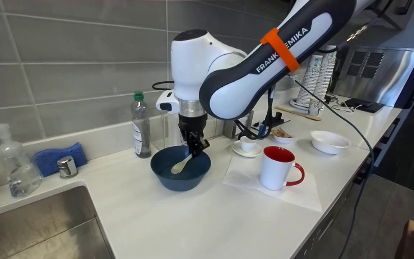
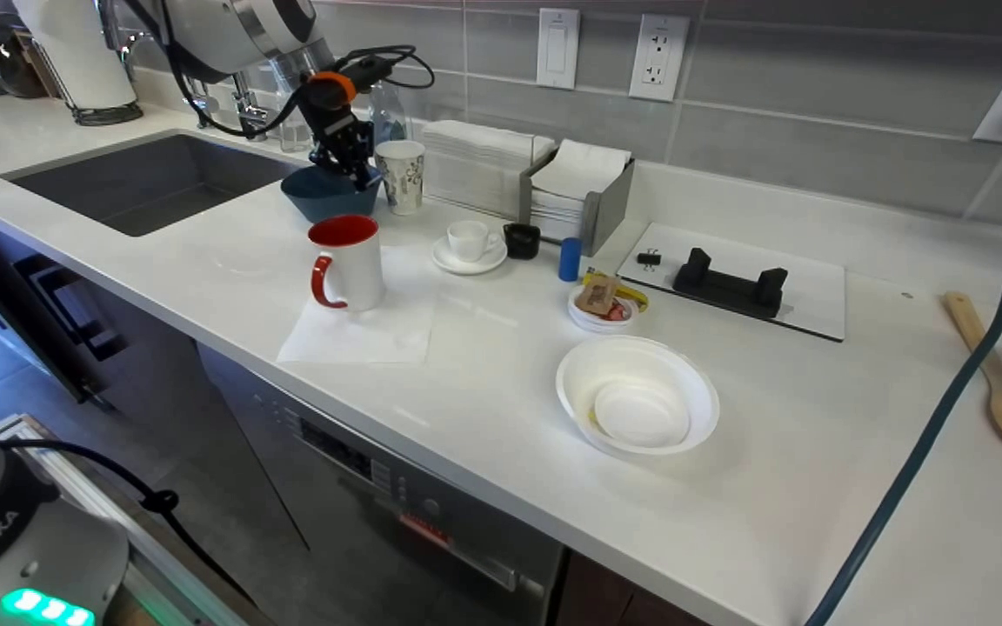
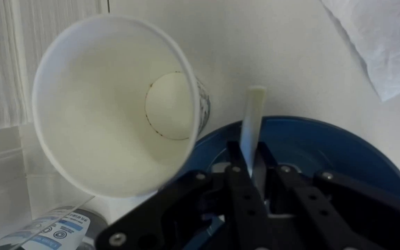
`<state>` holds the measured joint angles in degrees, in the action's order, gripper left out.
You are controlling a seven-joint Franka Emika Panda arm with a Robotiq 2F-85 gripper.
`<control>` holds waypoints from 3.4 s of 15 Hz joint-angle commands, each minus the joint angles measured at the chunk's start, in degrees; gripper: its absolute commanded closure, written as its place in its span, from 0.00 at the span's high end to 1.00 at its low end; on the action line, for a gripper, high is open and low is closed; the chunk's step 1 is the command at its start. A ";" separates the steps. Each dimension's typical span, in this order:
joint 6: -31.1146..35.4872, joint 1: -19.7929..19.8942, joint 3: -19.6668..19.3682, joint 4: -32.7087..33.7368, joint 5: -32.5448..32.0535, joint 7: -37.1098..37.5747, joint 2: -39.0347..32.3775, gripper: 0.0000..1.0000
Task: Use the white spoon to place some of the contents from the blue bowl into the white teacup.
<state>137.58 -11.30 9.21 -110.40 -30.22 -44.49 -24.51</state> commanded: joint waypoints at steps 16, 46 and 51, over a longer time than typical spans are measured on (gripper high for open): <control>6.13 6.26 4.90 0.26 16.23 -17.82 -2.97 0.03; 9.74 13.35 10.32 -3.74 36.47 -40.14 0.32 0.03; 10.01 15.48 12.03 -6.25 42.29 -45.13 2.51 0.03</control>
<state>146.14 2.03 19.42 -113.05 7.54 -85.19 -25.08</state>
